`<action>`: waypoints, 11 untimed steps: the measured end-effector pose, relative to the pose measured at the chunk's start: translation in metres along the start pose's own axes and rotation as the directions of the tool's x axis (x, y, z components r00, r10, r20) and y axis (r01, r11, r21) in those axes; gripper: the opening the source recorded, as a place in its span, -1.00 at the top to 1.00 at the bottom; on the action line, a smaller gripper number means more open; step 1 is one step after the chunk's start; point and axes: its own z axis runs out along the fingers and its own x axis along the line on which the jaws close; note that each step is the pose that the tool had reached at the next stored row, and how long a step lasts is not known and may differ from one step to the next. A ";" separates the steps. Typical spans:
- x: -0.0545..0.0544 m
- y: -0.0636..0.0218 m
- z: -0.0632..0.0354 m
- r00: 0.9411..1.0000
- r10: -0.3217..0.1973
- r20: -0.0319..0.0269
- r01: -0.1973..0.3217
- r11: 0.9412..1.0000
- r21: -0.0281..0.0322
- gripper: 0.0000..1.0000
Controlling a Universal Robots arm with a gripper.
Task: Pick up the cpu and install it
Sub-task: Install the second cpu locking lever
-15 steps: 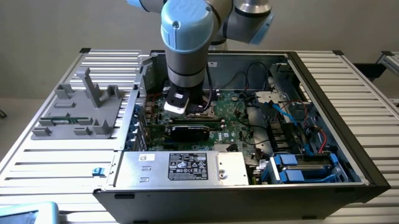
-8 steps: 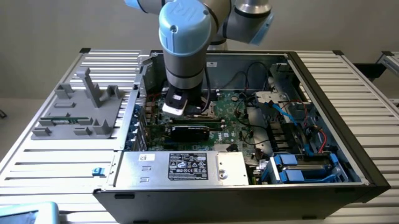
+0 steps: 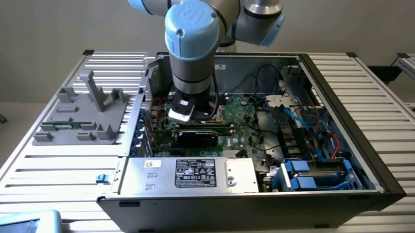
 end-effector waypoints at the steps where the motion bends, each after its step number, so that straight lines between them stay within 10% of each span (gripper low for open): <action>1: 0.000 0.0000 0.0000 1.000 0.000 0.000 0.000 1.000 0.000 0.77; 11: -0.003 -0.0077 -0.0281 1.000 0.003 0.010 -0.003 1.000 0.000 0.77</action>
